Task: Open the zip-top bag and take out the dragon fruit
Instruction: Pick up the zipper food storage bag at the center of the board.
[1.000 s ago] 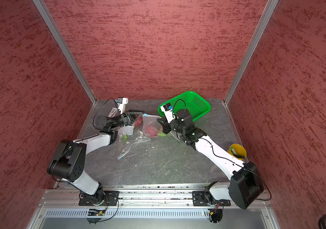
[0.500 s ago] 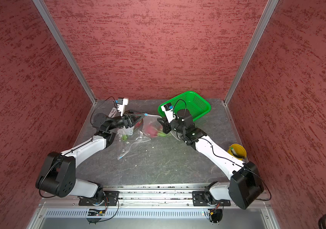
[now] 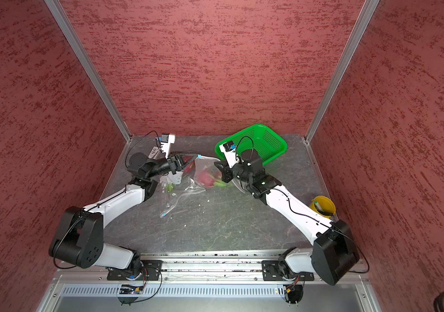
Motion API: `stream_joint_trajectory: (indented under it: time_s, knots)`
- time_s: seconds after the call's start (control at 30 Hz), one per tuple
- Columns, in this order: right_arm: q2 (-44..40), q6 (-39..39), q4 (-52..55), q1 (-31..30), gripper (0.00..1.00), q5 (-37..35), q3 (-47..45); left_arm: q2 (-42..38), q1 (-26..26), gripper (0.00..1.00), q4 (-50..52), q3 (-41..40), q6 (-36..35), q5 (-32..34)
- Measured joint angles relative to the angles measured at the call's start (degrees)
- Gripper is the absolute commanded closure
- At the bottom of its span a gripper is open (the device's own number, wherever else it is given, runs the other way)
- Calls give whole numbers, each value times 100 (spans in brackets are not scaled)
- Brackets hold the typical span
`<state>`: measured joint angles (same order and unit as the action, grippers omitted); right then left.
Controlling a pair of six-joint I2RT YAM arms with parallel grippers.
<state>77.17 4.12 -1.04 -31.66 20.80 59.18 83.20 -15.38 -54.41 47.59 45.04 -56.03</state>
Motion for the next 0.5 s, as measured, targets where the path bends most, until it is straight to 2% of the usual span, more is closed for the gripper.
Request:
stream_joint_trajectory:
  time_s: [0.27, 0.3, 0.4, 0.5]
  knots:
    - [0, -2, 0, 2, 100, 2, 0, 0, 17, 100, -2, -4, 11, 63]
    - [0, -4, 2, 2, 97, 7, 0, 0, 15, 100, -2, -4, 11, 63]
    - [0, -44, 4, 2, 73, 31, 0, 0, 15, 100, 0, -4, 9, 61]
    - [4, -184, 96, 9, 60, 127, 66, 0, 17, 100, 61, -4, -26, 44]
